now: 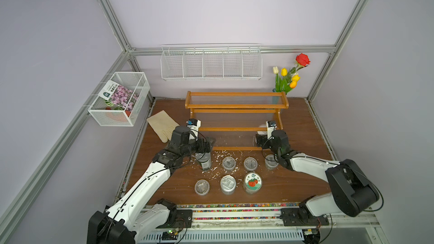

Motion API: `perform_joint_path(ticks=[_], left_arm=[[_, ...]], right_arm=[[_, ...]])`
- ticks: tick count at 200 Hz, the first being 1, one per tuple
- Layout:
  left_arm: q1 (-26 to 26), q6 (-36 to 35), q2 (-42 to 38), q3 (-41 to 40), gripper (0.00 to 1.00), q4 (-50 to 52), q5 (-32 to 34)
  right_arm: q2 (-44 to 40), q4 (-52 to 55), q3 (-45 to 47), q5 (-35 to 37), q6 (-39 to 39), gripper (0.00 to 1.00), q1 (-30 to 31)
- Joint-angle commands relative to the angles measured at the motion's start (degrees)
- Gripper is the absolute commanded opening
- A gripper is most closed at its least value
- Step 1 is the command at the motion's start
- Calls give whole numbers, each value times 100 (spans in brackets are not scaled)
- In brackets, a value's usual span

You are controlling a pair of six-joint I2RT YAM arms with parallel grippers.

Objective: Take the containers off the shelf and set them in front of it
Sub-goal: 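Pick up a container from the shelf.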

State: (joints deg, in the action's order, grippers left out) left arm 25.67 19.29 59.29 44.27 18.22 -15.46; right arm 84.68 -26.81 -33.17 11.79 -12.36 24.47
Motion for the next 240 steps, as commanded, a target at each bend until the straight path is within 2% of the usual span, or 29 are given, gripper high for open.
perform_joint_path(ticks=[1, 34, 53, 113, 173, 240], left_arm=[[34, 51, 7, 77, 92, -103, -43], [34, 84, -82, -54, 92, -147, 5], [34, 88, -84, -108, 92, -182, 13], [37, 53, 46, -114, 92, -274, -11], [34, 31, 141, -129, 93, -378, -9], [37, 11, 307, -81, 92, -448, -61]], right_arm=[[165, -710, -137, -5, 34, 93, -70], [99, -541, -87, -64, 168, 72, -66], [-83, -540, 50, -117, 205, 67, -69], [-1006, 73, 428, -711, 285, 65, -72], [-2334, 1243, 687, -1534, 217, 63, -40], [-3485, 2573, 398, -1737, 339, 62, 446]])
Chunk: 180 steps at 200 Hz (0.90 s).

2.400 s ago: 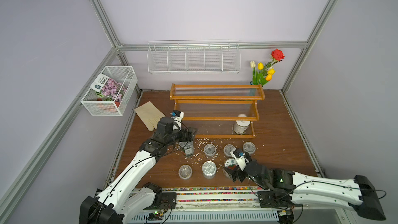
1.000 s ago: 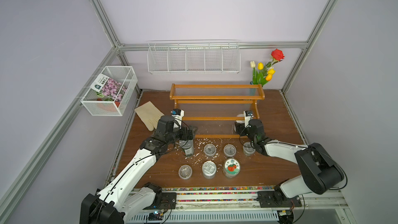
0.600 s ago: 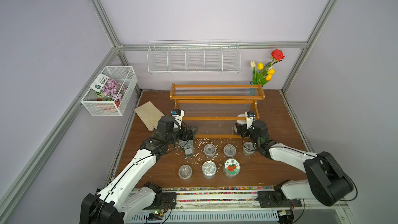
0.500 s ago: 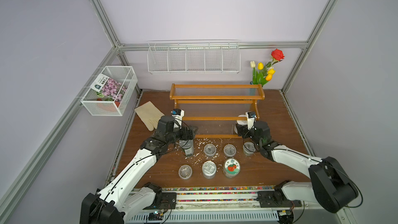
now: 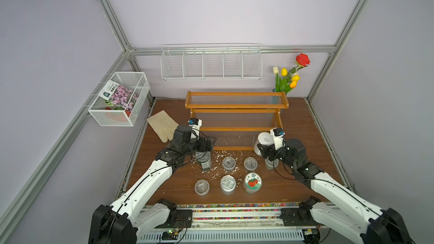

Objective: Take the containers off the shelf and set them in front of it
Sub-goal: 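Pick up a container from the shelf, then place the container at the center of the board.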

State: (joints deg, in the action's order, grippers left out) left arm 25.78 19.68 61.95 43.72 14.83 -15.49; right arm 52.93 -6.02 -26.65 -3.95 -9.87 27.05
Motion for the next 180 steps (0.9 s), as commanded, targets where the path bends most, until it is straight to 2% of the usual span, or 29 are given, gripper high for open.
perform_joint_path(ticks=[1, 24, 60, 84, 103, 130, 152, 180], left_arm=[[25, -27, 43, -29, 92, -111, -60], [24, -19, 78, -15, 92, -119, -69], [24, -2, 34, -79, 93, -148, -57], [24, 1, 1, -119, 93, -164, -38], [26, -8, 30, -103, 93, -160, -33], [24, -33, 86, -41, 93, -147, -59], [24, -60, 107, -22, 93, -138, -54], [24, -58, 100, -24, 93, -138, -53]], right_arm=[[-322, 517, -262, -161, 90, 62, 196], [-637, 1173, -471, 59, 45, 62, 564], [-1408, 2867, -692, 1179, -129, 61, 1445], [-2168, 3854, -627, 1896, -610, 60, 1961], [-2607, 4503, -575, 2196, -1162, 60, 2275], [-2882, 4901, -452, 3013, -1914, 60, 2949], [-2754, 5282, -438, 3647, -2676, 60, 3345], [-2754, 5178, -163, 3703, -3299, 62, 3590]])
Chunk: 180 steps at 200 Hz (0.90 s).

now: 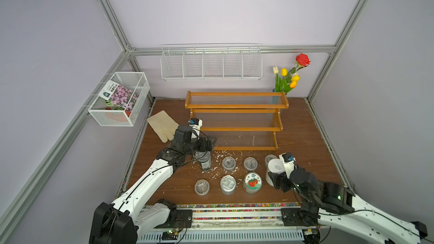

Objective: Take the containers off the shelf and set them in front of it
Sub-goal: Place the container at the center of the board.

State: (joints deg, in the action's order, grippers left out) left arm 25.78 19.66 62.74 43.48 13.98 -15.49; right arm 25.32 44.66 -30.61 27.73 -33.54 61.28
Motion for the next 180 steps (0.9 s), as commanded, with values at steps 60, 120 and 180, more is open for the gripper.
perform_joint_path(ticks=[60, 120, 180], left_arm=[[19, -42, -154, -70, 93, 50, 69], [8, -36, -360, -167, 94, 138, 156], [-269, -133, -764, -14, 95, 707, 670]], right_arm=[[304, 77, 723, 698, -1717, 67, 593], [361, 254, 831, 632, -2029, 96, 679], [411, 570, 62, 866, -1770, 99, 779]])
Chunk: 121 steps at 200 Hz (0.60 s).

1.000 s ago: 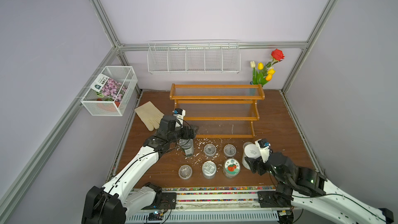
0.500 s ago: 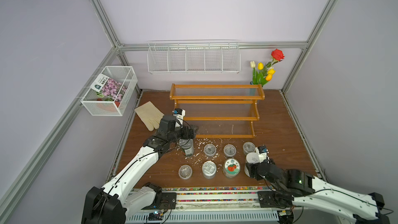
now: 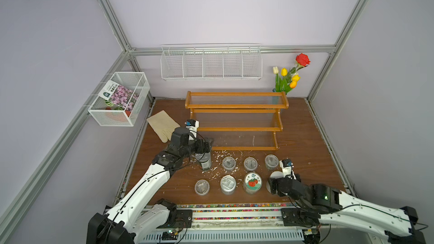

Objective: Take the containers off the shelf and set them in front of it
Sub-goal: Place the container at the center of the board, then reset both arms

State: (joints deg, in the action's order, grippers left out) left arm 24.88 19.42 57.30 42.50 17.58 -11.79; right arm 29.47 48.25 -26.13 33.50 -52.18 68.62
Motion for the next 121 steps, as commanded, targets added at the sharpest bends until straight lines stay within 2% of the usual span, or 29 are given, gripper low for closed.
perform_joint_path(ticks=[1, 26, 41, 59, 92, 109, 121], left_arm=[[-192, -112, -233, 88, 95, 353, 314], [-510, -158, -400, 140, 96, 691, 649], [-862, -203, -404, 139, 97, 815, 792], [-1339, -320, -344, 42, 97, 768, 932], [-2031, -491, -90, -326, 97, 138, 1141], [-2180, -554, 202, -526, 97, -382, 1365], [-2187, -646, 401, -714, 98, -917, 1552]], right_arm=[[-4, 224, -407, 302, 103, 99, 46], [-70, 188, -842, 987, 622, 99, 31], [-45, -50, -1025, 1102, 1338, 97, -273], [25, -445, -1124, 275, 2249, 97, -1535], [320, -1682, -922, -2128, 3641, 97, -4396], [699, -2491, -685, -2490, 3854, 97, -5530], [968, -3382, -347, -2483, 4063, 97, -5947]])
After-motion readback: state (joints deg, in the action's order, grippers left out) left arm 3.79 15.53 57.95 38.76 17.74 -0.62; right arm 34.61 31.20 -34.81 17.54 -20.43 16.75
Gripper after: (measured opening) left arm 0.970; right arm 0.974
